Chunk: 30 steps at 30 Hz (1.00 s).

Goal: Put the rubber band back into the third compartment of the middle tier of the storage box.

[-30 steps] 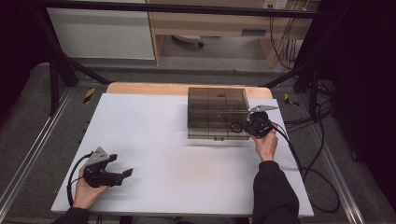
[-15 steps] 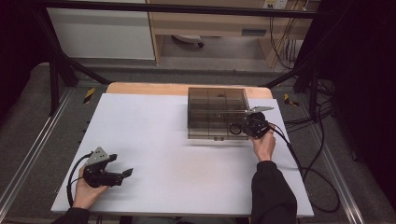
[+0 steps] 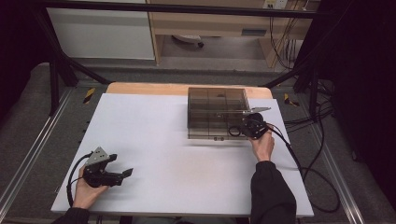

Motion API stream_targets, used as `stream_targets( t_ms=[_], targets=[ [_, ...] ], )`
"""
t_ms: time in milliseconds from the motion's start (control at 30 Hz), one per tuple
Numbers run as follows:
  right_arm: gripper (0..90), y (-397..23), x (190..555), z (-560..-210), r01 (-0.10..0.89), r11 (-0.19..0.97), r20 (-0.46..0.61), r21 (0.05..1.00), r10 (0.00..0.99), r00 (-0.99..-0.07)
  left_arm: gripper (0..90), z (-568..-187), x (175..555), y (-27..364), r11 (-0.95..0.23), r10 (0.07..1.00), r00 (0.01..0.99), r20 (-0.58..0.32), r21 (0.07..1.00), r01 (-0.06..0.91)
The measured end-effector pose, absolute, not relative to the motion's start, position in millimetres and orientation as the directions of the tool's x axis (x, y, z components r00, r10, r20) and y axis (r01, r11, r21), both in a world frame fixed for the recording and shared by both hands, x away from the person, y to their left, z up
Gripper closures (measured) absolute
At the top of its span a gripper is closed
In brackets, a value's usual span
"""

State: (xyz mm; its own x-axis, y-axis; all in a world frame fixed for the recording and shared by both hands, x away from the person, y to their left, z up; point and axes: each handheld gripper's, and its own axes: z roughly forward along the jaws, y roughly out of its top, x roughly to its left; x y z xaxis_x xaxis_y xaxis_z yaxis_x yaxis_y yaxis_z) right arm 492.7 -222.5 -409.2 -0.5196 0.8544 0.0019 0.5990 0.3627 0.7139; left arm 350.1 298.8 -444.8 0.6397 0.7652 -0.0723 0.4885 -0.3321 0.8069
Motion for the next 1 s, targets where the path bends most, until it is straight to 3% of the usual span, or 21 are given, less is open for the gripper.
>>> stream_targets(
  t_ms=[400, 667, 1000],
  targets=[
    [75.3, -225, 489, -404, 0.571, 0.342, 0.013, 0.746, 0.85, -0.527, 8.6, -445, 350, 299, -0.332, 0.765, 0.64, -0.072, 0.807, 0.488],
    [62.3, -229, 481, -395, 0.551, 0.313, 0.047, 0.773, 0.838, -0.543, 8.6, -445, 350, 299, -0.331, 0.766, 0.639, -0.073, 0.807, 0.489],
    [34.6, -235, 465, -384, 0.534, 0.278, 0.082, 0.798, 0.829, -0.554, 8.6, -445, 350, 299, -0.332, 0.766, 0.639, -0.073, 0.807, 0.489]
  ],
)
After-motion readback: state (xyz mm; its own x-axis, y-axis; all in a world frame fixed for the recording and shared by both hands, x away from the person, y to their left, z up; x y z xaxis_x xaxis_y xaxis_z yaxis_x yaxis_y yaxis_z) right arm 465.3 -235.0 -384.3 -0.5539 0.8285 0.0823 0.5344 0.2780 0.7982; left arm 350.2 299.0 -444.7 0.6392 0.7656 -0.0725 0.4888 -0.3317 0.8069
